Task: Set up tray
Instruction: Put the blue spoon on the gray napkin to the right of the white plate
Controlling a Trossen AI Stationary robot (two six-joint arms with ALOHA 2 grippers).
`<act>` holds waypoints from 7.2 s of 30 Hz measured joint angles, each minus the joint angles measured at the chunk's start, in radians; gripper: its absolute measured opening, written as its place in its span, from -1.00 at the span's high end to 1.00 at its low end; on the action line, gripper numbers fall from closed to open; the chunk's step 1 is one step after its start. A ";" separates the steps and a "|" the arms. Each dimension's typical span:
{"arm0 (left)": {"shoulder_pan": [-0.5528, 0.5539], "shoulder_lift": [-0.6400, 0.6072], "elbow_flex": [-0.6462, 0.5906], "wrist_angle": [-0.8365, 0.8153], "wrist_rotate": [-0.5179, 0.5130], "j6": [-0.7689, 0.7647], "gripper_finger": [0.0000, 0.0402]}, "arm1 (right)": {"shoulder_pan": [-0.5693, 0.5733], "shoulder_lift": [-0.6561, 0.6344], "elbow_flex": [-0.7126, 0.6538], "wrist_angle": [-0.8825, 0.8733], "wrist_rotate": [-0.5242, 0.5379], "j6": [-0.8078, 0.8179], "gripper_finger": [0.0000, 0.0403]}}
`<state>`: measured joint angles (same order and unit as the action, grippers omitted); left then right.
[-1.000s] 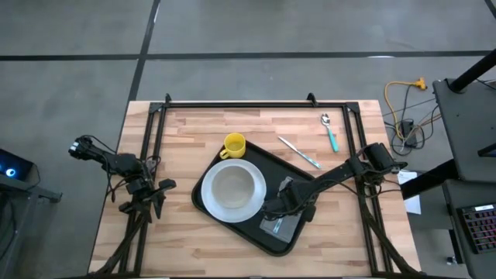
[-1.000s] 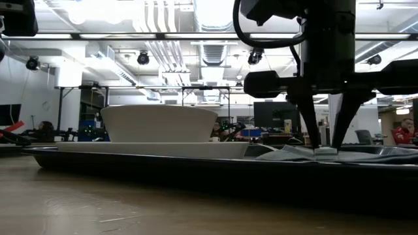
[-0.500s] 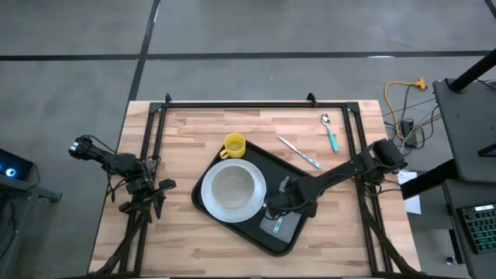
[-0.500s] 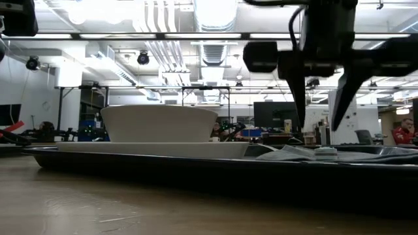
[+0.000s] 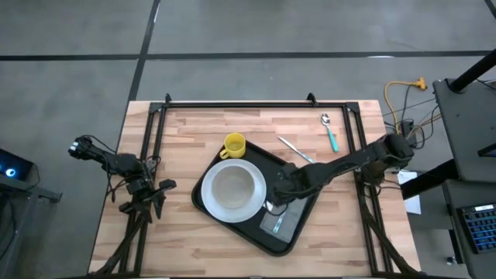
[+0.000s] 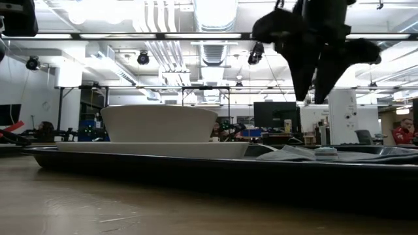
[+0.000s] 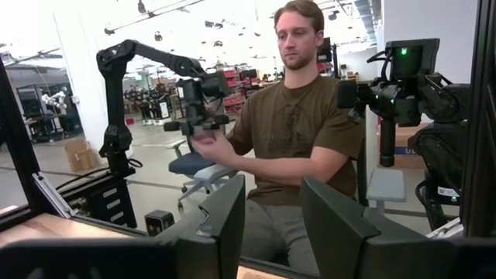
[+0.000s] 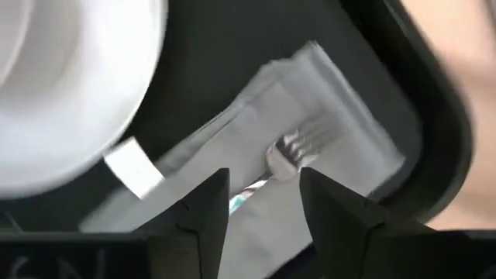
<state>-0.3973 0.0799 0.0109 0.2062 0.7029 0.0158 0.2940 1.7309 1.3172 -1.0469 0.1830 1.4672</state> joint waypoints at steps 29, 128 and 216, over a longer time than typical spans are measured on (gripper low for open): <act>0.000 0.000 0.000 0.000 0.000 0.000 0.44 | -0.207 0.000 -0.056 -0.145 0.135 -0.535 0.54; 0.000 0.000 0.000 -0.001 0.000 0.000 0.44 | -1.234 -0.314 -0.691 0.317 -0.277 -0.879 0.75; 0.000 0.000 0.000 0.000 0.000 0.000 0.44 | 0.019 0.261 0.226 -0.106 -0.097 0.913 0.75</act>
<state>-0.3971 0.0803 0.0105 0.2057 0.7031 0.0160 0.3129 1.9919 1.5429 -1.1530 0.0857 2.3804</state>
